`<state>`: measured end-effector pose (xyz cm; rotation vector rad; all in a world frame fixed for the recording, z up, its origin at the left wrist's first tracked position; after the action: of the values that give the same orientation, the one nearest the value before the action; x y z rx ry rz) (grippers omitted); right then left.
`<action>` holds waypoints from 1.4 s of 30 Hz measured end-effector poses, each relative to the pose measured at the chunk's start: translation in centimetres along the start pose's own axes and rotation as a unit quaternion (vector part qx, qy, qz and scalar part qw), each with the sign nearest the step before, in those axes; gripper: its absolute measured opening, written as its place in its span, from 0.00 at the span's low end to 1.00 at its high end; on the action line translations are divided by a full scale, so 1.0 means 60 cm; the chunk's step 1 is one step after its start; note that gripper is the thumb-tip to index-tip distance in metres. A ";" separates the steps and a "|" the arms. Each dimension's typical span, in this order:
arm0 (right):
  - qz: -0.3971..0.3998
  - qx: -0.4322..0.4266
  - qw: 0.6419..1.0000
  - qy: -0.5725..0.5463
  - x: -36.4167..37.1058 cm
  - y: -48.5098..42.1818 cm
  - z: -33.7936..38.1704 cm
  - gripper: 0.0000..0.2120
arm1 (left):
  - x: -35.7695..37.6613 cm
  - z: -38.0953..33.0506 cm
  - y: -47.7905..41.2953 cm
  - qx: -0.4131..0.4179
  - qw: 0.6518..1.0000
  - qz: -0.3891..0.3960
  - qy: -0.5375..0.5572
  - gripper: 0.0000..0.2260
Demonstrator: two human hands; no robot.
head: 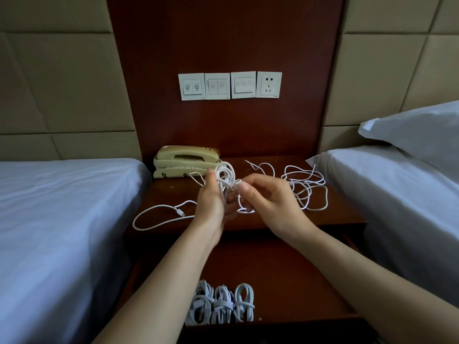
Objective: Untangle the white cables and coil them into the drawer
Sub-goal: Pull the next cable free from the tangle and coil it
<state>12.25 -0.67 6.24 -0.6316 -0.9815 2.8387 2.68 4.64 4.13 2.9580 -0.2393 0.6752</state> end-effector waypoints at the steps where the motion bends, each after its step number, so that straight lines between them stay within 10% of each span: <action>1: 0.003 0.009 1.000 0.013 0.000 -0.001 -0.002 0.09 | -0.002 0.002 -0.001 -0.001 1.000 -0.005 -0.011 0.24; 17: -0.017 0.112 0.989 0.092 0.022 0.008 -0.018 0.15 | -0.003 -0.023 0.019 0.245 0.930 -0.060 -0.269 0.24; 32: -0.105 -0.088 0.929 0.344 -0.004 0.010 0.010 0.07 | 0.005 0.002 0.011 0.143 0.987 -0.056 -0.048 0.26; 42: -0.104 -0.061 0.960 0.252 0.019 0.001 0.024 0.04 | 0.003 -0.009 0.014 0.181 0.982 -0.054 -0.025 0.21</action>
<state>10.62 -1.32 6.83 -1.1175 -1.0489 2.2721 2.46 3.89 4.71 3.3048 0.0481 0.6980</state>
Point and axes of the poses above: each hand's wrist, its own y-axis away from the middle knuckle, its own x-axis out of the palm, z = x × y, the point moved 4 cm from there along -y, towards the middle knuckle, and after that the axes turned 6 degrees about y, right-handed, at the moved point
